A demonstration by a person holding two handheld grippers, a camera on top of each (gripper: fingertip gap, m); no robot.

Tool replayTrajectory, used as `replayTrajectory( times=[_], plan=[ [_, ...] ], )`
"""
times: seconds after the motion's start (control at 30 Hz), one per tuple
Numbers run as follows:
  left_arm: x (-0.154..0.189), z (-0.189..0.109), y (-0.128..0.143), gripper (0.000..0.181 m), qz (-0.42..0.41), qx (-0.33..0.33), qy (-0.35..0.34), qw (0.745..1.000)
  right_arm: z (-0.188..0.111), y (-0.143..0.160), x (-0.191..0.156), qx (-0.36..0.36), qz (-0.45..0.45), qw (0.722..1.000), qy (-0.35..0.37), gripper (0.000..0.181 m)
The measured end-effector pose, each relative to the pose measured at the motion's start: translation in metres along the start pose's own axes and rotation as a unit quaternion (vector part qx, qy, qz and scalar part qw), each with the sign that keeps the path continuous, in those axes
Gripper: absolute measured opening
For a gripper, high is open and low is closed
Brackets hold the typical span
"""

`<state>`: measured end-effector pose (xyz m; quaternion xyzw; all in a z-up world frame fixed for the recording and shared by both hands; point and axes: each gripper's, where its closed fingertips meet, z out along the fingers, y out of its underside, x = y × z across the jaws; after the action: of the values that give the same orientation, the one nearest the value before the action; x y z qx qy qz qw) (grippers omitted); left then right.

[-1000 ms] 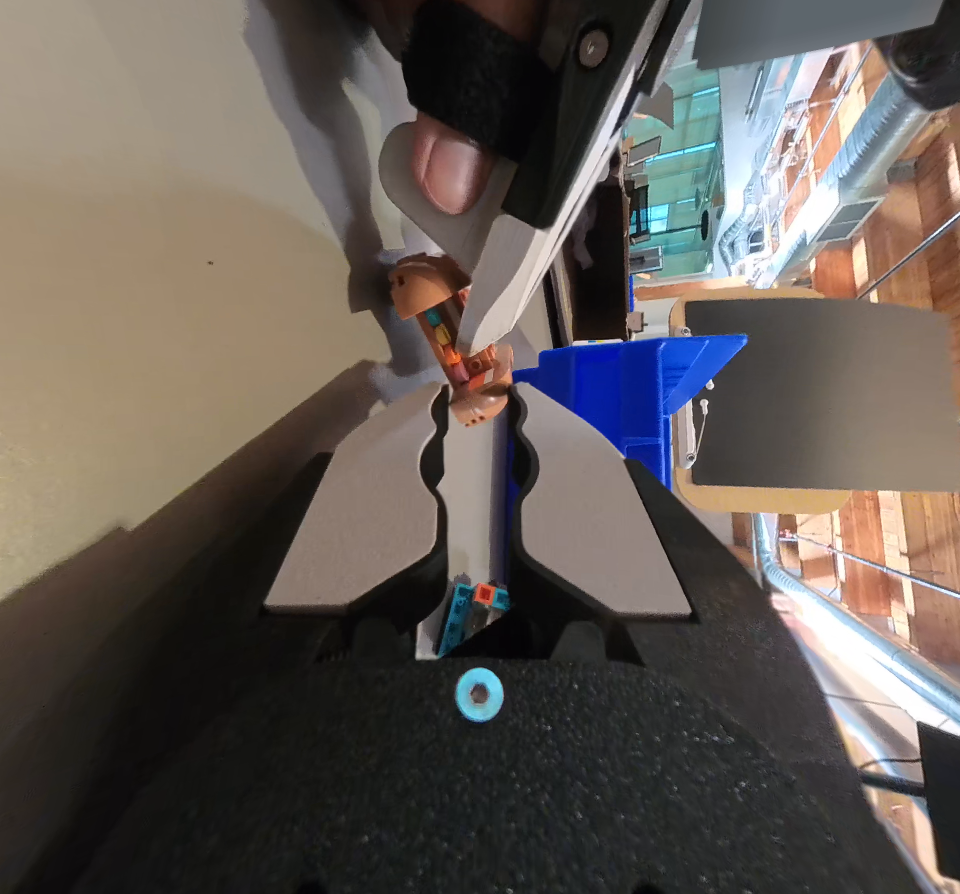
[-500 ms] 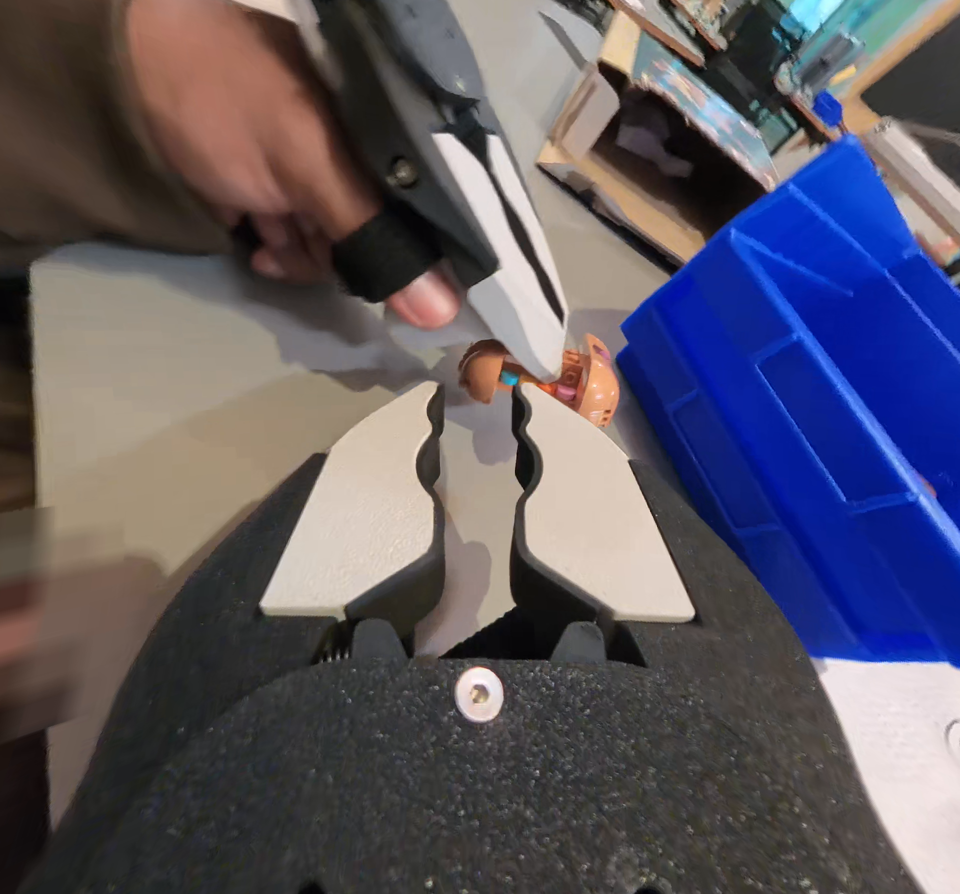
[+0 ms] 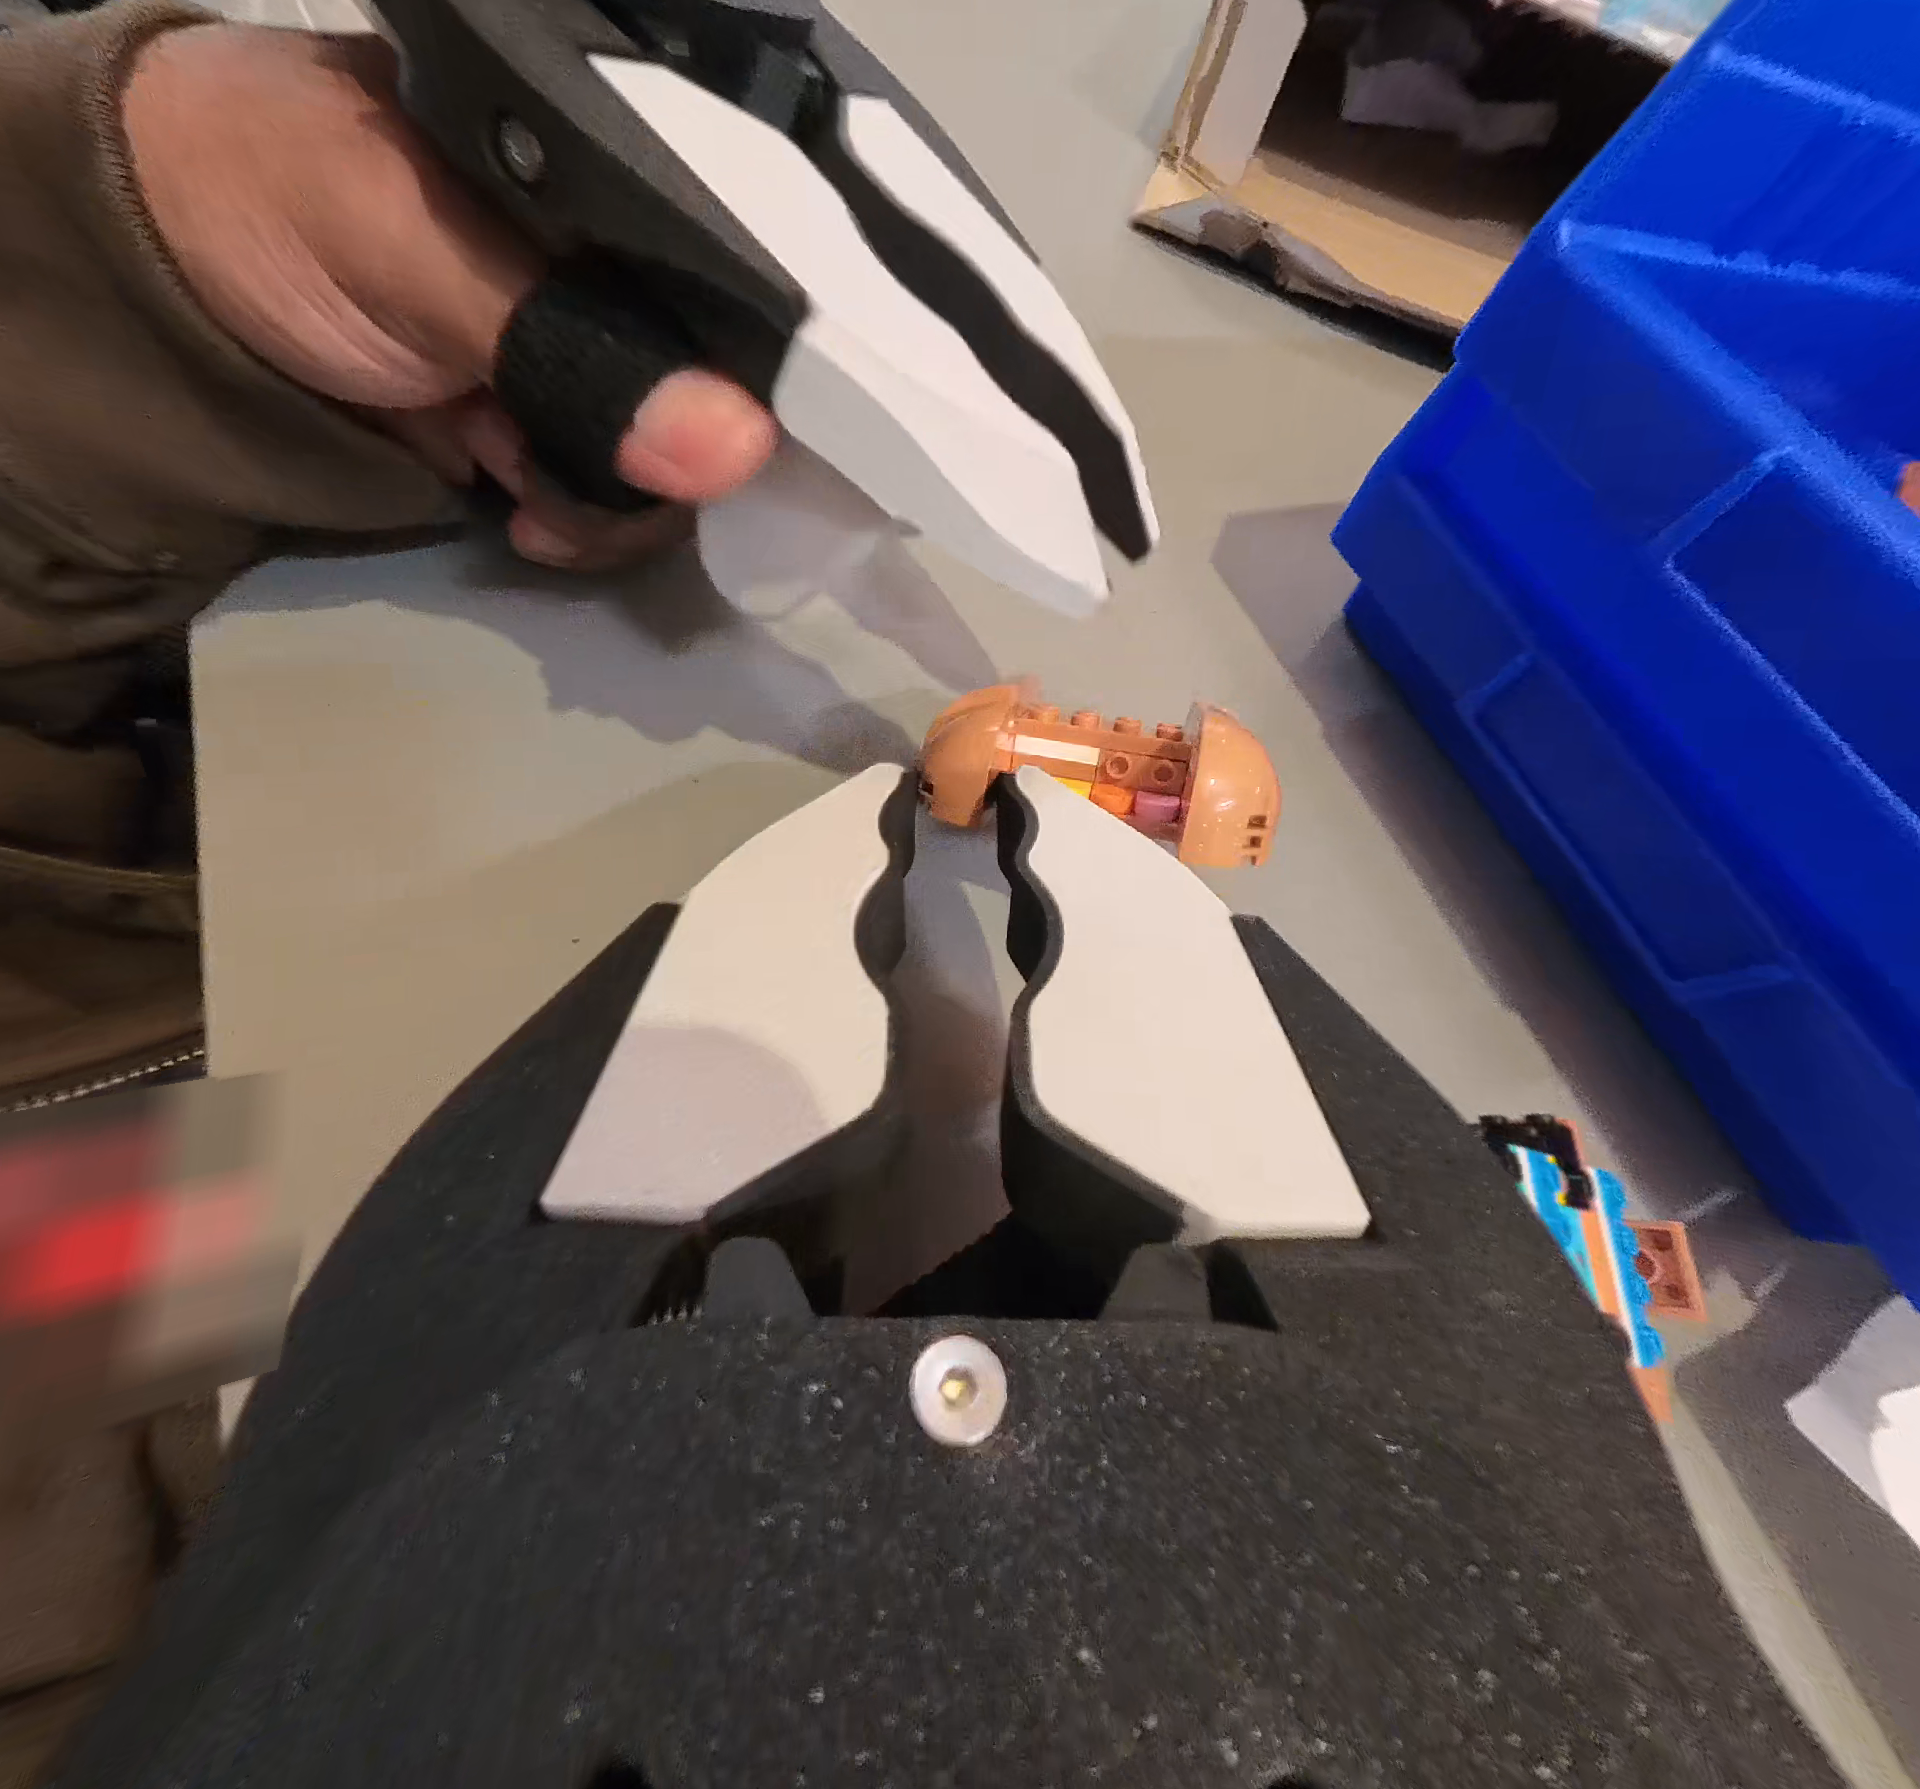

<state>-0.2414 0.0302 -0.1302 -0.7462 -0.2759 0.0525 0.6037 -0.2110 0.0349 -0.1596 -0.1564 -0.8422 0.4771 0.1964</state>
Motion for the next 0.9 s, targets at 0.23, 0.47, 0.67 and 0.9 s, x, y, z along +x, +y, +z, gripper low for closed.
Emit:
replayTrajectory(
  times=[0.23, 0.47, 0.67, 0.9],
  plan=[
    [0.013, -0.010, 0.040, 0.040, 0.152, -0.119, 0.052, 0.980, -0.007, 0.002, -0.008, 0.007, 0.052, 0.995, -0.086, 0.015],
    [0.024, 0.006, 0.070, 0.034, 0.264, -0.212, 0.057, 0.939, -0.015, 0.009, -0.018, -0.008, 0.054, 0.988, -0.144, 0.015],
    [0.032, 0.012, 0.071, 0.030, 0.273, -0.214, 0.064, 0.936, -0.025, 0.021, -0.017, -0.030, 0.041, 0.989, -0.142, 0.018],
    [0.035, 0.017, 0.072, 0.029, 0.301, -0.227, 0.049, 0.925, -0.025, 0.044, -0.014, -0.100, -0.017, 0.989, -0.108, 0.032]
  ],
)
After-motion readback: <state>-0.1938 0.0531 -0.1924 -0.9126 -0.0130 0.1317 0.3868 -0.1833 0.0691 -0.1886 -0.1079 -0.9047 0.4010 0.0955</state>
